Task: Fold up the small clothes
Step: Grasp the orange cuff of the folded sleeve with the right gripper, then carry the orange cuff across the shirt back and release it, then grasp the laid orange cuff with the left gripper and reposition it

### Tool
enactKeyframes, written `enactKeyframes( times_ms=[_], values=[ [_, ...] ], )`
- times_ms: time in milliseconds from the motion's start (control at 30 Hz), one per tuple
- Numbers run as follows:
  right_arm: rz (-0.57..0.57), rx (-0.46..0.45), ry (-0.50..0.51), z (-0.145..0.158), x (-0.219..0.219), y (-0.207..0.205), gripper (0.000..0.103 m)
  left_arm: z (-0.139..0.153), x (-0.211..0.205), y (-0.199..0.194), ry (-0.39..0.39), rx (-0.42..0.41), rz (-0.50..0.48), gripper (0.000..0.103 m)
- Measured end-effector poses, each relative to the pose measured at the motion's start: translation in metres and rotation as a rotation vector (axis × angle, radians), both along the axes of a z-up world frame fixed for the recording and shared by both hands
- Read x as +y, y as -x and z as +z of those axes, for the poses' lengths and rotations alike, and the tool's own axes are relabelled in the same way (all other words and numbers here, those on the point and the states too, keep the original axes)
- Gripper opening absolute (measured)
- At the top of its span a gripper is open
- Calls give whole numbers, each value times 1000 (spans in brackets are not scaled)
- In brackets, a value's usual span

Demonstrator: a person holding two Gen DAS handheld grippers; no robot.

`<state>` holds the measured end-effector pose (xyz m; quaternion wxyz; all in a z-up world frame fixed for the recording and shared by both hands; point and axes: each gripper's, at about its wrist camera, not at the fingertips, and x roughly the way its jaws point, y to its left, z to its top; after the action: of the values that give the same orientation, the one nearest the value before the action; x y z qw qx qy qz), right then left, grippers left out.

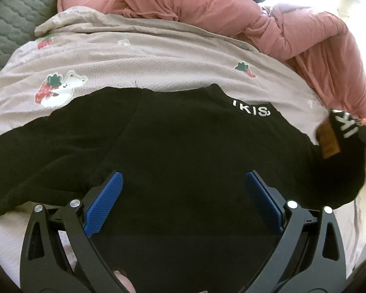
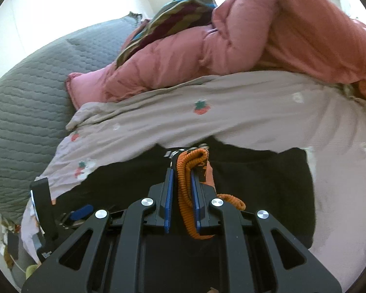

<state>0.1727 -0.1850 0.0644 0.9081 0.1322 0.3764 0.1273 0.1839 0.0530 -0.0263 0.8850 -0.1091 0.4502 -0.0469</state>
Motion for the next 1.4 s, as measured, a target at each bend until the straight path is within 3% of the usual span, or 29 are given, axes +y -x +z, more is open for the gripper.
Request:
enactKeyframes(
  times_ms=[300,533,800,1000,1067,1133,1167,1200,1267,1400],
  values=[
    [69,17,-35,-12,33,-8,16,-2,11,-1,85,1,-15,94],
    [71,-6,-15,-10,33,-3,16,-5,14,-2,151,8,-31,94],
    [-18,16,7,-23,1,4,25,-8,25,-1,381,17,-44,93],
    [-78,35,0,-33,-23,10,28,-18,17,-5,397,59,-66,93],
    [-96,28,13,-32,-31,15,28,-22,13,-6,362,74,-56,92],
    [-110,20,26,-31,-36,17,28,-23,10,-7,328,73,-49,85],
    [-119,17,34,-31,-40,19,28,-25,9,-7,324,68,-46,68],
    [-127,16,39,-31,-43,19,28,-25,6,-8,316,61,-47,44],
    [-149,14,51,-32,-50,21,28,-27,3,-10,299,54,-59,18],
    [-185,23,75,-37,-62,24,28,-13,7,-3,309,-25,-76,11]
  ],
)
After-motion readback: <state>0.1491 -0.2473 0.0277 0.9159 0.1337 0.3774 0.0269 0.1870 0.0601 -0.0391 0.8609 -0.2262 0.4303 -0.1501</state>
